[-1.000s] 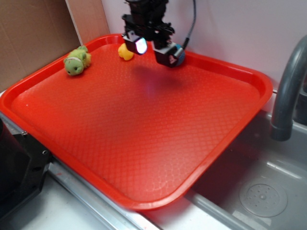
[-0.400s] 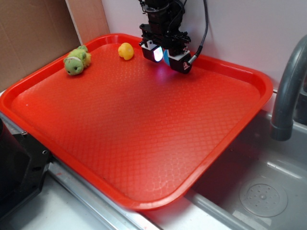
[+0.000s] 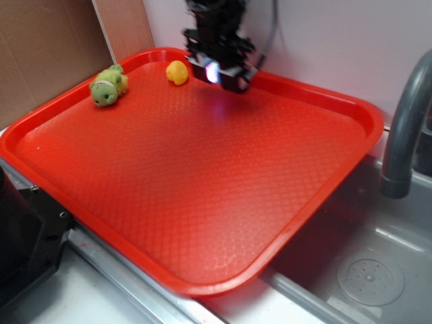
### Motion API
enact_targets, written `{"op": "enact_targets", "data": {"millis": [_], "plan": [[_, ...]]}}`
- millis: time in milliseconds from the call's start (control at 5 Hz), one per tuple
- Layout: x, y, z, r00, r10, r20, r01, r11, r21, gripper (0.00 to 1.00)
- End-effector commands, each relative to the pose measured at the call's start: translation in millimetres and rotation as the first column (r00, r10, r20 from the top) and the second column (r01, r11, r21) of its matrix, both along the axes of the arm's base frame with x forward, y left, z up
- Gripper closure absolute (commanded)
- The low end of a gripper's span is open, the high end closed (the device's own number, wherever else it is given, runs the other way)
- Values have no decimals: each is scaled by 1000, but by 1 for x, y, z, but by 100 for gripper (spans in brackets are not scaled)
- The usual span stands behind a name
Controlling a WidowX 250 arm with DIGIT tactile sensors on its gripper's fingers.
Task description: Grab the blue ball.
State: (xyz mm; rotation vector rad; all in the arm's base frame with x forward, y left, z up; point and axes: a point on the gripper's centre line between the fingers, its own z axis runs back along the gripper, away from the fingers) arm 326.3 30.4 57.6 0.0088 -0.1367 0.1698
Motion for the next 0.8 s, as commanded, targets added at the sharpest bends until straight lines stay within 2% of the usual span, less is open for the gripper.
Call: {"op": "enact_targets", "data": {"millis": [0,200,400,600], "plan": [[-58,7,79,980,176,-97,-168,982,84,100],[-85,3,100,962,220,-162,-206,973,99,100],[-108,3,118,960,220,-174,-216,975,42,100],[-111,4,118,961,231,-155,-225,973,54,100]]}}
